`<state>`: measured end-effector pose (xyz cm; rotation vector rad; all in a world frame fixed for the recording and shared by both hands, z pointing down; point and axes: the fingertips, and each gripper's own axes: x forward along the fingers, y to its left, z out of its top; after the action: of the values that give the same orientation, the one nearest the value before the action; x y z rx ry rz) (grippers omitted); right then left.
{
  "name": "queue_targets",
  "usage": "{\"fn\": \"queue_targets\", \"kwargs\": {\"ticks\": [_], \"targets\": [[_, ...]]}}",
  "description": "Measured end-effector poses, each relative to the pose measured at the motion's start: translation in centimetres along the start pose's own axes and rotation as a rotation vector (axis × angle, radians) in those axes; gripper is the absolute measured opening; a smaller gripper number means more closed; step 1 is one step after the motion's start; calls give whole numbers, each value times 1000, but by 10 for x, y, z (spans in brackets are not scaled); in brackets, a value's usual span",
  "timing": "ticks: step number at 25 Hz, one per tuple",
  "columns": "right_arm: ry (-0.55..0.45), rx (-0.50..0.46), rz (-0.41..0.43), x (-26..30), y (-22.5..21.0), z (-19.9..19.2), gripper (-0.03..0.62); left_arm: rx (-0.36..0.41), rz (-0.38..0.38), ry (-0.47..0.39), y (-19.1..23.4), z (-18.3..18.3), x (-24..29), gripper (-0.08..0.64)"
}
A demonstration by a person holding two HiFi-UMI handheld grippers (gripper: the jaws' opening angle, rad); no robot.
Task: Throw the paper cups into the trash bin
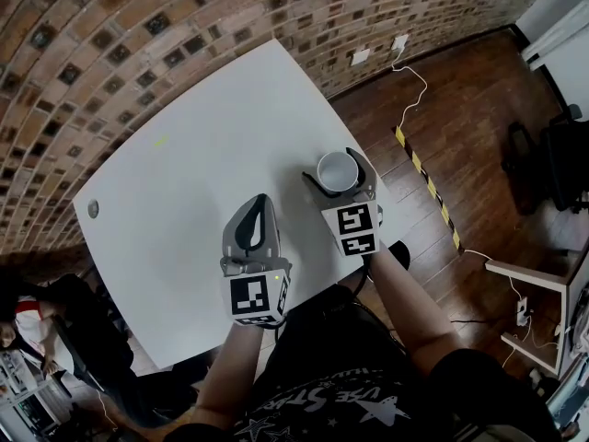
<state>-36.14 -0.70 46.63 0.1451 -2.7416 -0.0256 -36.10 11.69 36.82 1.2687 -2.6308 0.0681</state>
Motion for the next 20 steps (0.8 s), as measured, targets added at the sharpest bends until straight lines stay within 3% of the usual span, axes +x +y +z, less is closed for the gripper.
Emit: {"fn": "queue_targets", "kwargs": {"ticks": [4,20], "targets": [[-17,-5,-34,-2,-5,2,360,5,1,6,0,-4,-4,5],[-85,-47,-2,-24,7,28,347,9,3,-8,-1,8,-21,5]]}}
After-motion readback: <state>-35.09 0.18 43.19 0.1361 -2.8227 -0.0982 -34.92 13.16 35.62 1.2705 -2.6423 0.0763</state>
